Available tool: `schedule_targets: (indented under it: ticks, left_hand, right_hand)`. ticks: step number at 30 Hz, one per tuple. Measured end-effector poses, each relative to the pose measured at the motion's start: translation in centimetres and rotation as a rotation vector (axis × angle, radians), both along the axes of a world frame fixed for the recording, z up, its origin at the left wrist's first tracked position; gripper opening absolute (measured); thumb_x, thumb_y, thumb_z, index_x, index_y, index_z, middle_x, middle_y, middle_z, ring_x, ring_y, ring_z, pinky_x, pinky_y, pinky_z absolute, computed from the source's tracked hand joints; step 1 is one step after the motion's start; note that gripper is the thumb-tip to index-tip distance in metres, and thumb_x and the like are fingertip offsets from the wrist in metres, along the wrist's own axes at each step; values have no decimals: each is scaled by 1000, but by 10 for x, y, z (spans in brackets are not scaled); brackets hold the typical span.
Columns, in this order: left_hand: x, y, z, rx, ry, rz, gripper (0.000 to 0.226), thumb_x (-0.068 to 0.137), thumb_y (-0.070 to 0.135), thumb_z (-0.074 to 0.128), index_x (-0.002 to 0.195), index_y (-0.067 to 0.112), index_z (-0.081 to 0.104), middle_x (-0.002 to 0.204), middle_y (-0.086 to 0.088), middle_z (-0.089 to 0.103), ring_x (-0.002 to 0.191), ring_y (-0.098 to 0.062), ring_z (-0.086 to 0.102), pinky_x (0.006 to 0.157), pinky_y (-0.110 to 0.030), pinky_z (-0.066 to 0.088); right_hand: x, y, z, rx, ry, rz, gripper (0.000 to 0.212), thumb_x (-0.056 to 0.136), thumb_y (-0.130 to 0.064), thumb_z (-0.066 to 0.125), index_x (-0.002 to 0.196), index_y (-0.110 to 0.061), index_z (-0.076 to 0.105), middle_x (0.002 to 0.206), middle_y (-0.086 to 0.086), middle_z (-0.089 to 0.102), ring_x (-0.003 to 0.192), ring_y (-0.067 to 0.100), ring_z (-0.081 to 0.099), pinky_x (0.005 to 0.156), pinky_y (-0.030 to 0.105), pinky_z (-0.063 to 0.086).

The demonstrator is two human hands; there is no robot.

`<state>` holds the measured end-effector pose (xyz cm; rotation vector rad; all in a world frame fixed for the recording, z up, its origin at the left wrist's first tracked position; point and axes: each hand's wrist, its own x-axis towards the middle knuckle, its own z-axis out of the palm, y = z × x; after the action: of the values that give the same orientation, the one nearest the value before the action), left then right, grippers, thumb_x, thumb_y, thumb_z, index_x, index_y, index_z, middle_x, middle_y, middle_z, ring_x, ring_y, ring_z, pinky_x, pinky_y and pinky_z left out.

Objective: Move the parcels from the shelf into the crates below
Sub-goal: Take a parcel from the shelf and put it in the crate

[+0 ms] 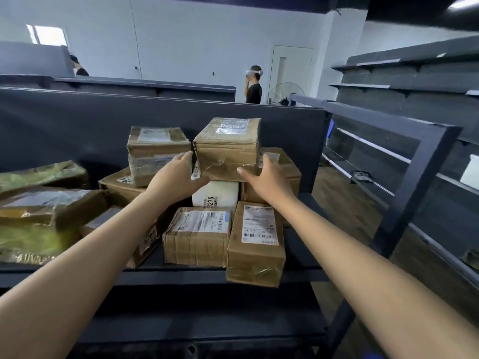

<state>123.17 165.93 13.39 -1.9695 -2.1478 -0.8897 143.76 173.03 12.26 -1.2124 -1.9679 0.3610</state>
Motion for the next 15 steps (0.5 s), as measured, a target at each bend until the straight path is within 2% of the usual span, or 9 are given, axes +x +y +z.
schedule_targets:
  ticks: [3,5,8,15]
  left_hand:
    - [-1,22,0,9,-89,-11,64,80,54,62,130,18,48,126,-8,59,114,-27,55,80,-32,40]
    - [-2,34,-1,30,-136,-9,62,79,56,62,125,16,53,115,-4,62,104,-25,57,76,-30,39]
    - [-5,47,-3,74,-194,-24,56,79,55,64,118,15,57,98,5,57,88,-15,51,73,-29,38]
    - [-2,53,-9,108,-159,-20,53,82,48,66,115,10,51,99,1,59,86,-18,52,68,-28,35]
  right_hand:
    - [-6,16,-1,21,23,32,65,85,-49,65,134,-12,46,135,7,52,123,23,51,97,42,48]
    - [-8,25,-1,24,46,49,64,84,-47,67,135,-14,45,132,6,54,121,23,52,97,42,49]
    - [-9,35,-2,12,59,71,67,84,-45,68,138,-17,41,133,6,55,121,24,53,97,43,48]
    - [-9,40,-6,15,54,67,65,85,-43,67,140,-18,42,129,5,60,117,24,57,95,43,49]
